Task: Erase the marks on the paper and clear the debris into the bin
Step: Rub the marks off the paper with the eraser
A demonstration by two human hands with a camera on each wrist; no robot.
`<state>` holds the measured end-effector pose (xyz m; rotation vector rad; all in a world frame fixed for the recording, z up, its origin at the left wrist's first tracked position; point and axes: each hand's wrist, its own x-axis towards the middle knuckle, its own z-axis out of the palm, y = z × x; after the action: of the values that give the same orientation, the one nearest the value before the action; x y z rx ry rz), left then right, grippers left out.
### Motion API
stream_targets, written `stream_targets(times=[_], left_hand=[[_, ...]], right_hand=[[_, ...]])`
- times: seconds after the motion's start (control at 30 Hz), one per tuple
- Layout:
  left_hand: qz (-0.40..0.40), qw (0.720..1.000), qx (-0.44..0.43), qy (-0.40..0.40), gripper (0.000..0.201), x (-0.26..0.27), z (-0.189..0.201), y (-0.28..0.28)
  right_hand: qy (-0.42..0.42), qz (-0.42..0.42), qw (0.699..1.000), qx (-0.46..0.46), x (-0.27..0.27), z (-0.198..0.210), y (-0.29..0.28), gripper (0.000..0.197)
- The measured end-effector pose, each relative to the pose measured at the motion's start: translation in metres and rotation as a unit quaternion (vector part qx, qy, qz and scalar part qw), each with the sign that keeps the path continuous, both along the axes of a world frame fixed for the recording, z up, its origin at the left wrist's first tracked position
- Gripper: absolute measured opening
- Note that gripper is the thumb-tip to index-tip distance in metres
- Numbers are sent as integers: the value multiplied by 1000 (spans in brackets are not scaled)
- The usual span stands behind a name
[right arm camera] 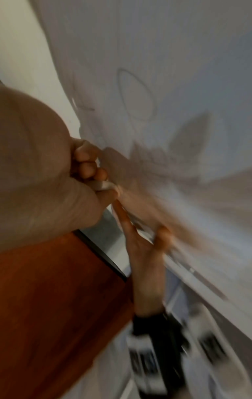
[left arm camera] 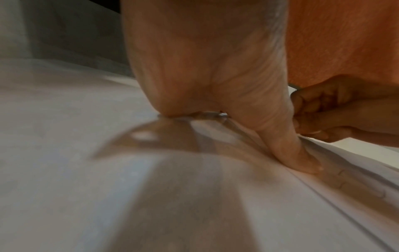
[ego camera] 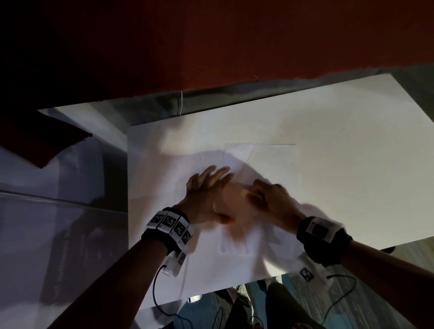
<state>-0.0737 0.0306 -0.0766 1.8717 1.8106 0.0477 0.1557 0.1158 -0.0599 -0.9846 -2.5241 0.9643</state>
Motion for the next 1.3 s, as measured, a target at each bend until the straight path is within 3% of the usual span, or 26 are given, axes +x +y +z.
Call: stream_targets(times=[0.1,0.23,0.33,0.47,0.57,0.7,0.83,0.97,1.07,1.2,1.3], left_hand=[[-3,1000,-4,3,127,1,0,1],[-3,1000,4,-2,125,0,1,0],[-5,1000,2,9,127,1,-1,0],[0,1000,5,-4,125,2,-1,0],[-4,1000,1,12,127,2,-1,1],[3,1000,9,-9,125,0,-2,-1],[-1,1000,8,-1,126,1,-1,-1],[5,1000,11,-13,123,1,0,-4],[-2,1000,10,-2,125,1,-1,-3],[4,1000,10,-12,124,2,0,-4],[0,1000,1,3,126,3,0,-1]], right_hand=[[-3,109,994,-1,0,-2,-19,3],[5,5,1000,10,3,-1,1,12],[-4,94,995,14,2,1,-16,7],[-10,24,1000,13,7,0,-1,6],[-15,107,994,35,3,0,-19,11],[-14,2,999,30,10,0,5,11],[-16,98,995,33,11,0,-19,9],[-12,-22,999,22,15,4,0,17],[-5,77,997,30,12,3,-16,8],[-10,-63,998,13,17,-2,9,19],[-25,79,997,11,6,-1,-24,17]])
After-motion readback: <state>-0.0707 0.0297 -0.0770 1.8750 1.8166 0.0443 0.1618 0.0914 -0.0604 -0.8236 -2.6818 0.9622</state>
